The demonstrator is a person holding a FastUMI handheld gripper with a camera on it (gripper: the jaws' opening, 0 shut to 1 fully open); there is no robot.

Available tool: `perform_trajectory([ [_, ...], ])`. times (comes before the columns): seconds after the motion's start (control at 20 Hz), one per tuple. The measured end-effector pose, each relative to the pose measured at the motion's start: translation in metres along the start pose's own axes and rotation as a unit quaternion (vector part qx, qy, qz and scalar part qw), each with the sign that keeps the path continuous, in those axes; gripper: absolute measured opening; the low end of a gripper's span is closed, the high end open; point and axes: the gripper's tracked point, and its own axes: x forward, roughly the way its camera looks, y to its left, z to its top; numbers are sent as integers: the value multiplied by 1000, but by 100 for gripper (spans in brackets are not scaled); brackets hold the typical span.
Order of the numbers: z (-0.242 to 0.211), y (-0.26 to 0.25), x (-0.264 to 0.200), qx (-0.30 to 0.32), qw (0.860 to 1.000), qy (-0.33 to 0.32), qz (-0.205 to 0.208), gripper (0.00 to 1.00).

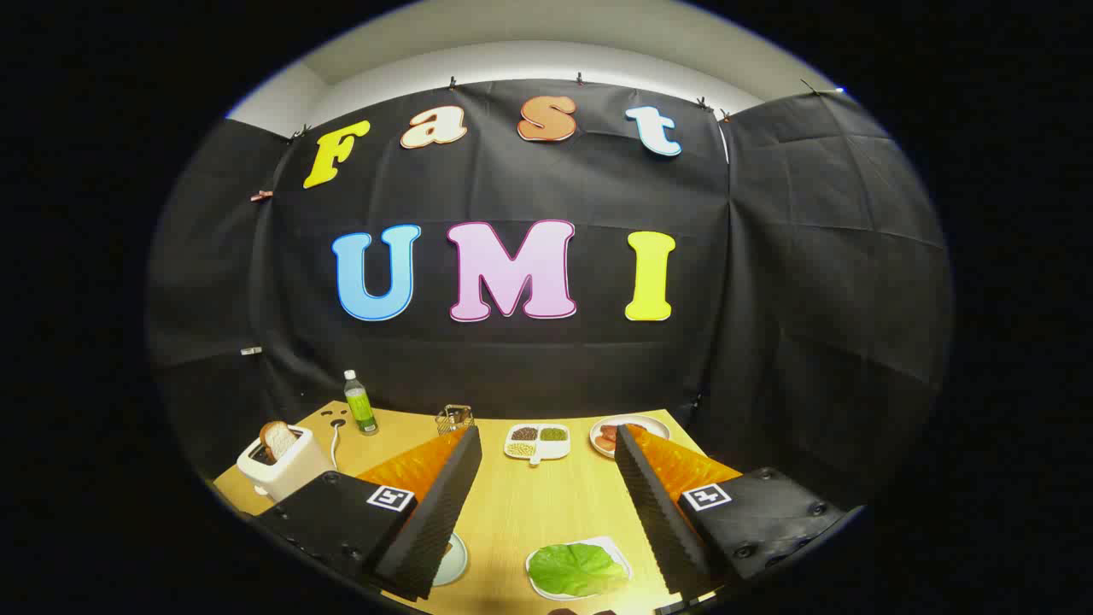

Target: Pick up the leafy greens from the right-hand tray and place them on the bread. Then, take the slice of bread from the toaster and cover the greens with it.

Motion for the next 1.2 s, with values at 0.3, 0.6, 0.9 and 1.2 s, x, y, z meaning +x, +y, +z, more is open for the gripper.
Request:
perform_trajectory([
  [0.3, -4, -2, 0, 2, 1000, 4, 4, 98],
  [0.6, -11, -4, 2, 3, 1000, 15, 5, 98],
  [0.9, -21, -3, 2, -3, 1000, 25, 10, 98],
  [1.2, -49, -5, 11, 10, 998, 58, 14, 98],
])
